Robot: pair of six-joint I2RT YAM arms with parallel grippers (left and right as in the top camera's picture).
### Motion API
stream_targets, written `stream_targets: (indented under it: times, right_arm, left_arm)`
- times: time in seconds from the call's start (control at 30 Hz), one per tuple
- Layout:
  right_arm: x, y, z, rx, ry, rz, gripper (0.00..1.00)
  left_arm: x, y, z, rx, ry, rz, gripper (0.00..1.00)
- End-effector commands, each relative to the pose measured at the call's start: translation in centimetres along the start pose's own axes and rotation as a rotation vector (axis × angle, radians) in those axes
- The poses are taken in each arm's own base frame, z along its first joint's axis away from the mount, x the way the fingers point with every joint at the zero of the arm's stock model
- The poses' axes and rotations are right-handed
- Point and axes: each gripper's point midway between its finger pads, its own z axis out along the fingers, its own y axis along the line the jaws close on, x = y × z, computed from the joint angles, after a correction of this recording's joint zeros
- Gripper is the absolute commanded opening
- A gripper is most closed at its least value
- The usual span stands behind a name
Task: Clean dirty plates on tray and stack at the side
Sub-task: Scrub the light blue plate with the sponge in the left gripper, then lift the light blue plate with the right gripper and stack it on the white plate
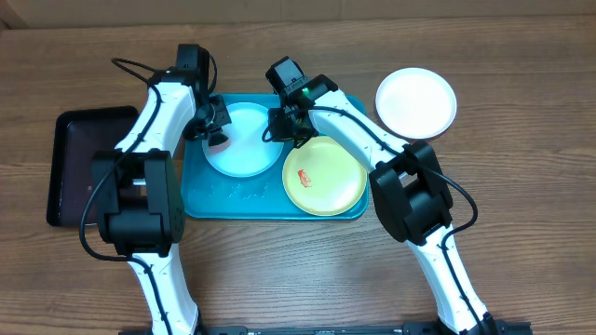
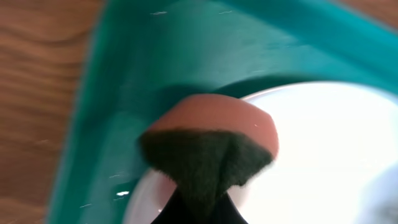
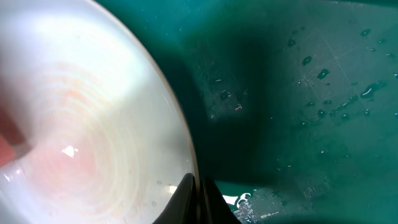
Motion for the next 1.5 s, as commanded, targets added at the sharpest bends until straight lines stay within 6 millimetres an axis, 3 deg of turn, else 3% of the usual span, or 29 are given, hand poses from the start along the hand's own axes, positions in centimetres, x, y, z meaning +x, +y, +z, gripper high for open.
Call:
stream_targets:
  times: [0.0, 0.17, 0.3, 0.37, 0.47, 0.6, 0.7, 0.8, 0.97, 1.1, 1.23, 1.33, 1.47]
  right_arm:
    - [1.3, -1.2, 1.7, 0.035, 0.046, 0.011, 0.04]
    - [1.3, -1.2, 1.7, 0.035, 0.047, 0.011, 0.04]
    - [1.3, -1.2, 1.7, 0.035, 0.047, 0.011, 0.04]
    - [1.4, -1.3, 1.7, 0.037, 0.05, 0.011, 0.04]
    - [1.5, -1.3, 1.7, 0.038, 0.053, 0.008, 0.04]
    - [1.4, -1.3, 1.7, 0.038, 0.052, 0.004, 0.04]
    - [1.4, -1.3, 1.7, 0.037, 0.049, 0.004, 0.04]
    - [1.1, -1.2, 1.7, 0.036, 0.037, 0.003, 0.04]
    - [-0.1, -0.4, 0.6, 0.018, 0.001, -0.003, 0.04]
    - [-1.8, 0.9, -2.5, -0.002, -0.06, -0.058, 0.04]
    - [-3.9, 0.8, -7.1, 0.137, -0.195, -0.141, 0.04]
    - [-5.2, 1.2, -10.7, 0.288, -0.306, -0.281, 0.04]
    - [-6.3, 2.4, -15.7, 0.545, -0.461, -0.461, 0.04]
  left_arm:
    - [1.5, -4.6, 0.9, 0.19, 0.083, 0.045, 0.04]
    - [3.9, -6.7, 3.1, 0.203, 0.151, 0.088, 0.05]
    - [5.2, -6.6, 4.8, 0.172, 0.194, 0.102, 0.05]
    - [5.3, -5.5, 5.4, 0.116, 0.192, 0.113, 0.04]
    - [4.2, -1.5, 5.3, -0.077, 0.146, 0.11, 0.04]
    - [2.3, 4.1, 3.1, -0.366, 0.095, 0.117, 0.04]
    - [0.7, 6.2, 0.7, -0.505, 0.048, 0.121, 0.04]
    - [-0.9, 6.4, -1.3, -0.55, -0.009, 0.074, 0.04]
    - [-3.4, 4.9, -5.0, -0.5, -0.09, -0.021, 0.04]
    - [-5.2, 3.9, -8.3, -0.359, -0.115, -0.089, 0.04]
    - [-6.6, 4.9, -10.5, -0.178, -0.102, -0.189, 0.04]
    - [-6.9, 7.3, -10.9, -0.075, -0.056, -0.237, 0.04]
    - [-6.2, 12.7, -10.9, -0.075, 0.01, -0.321, 0.04]
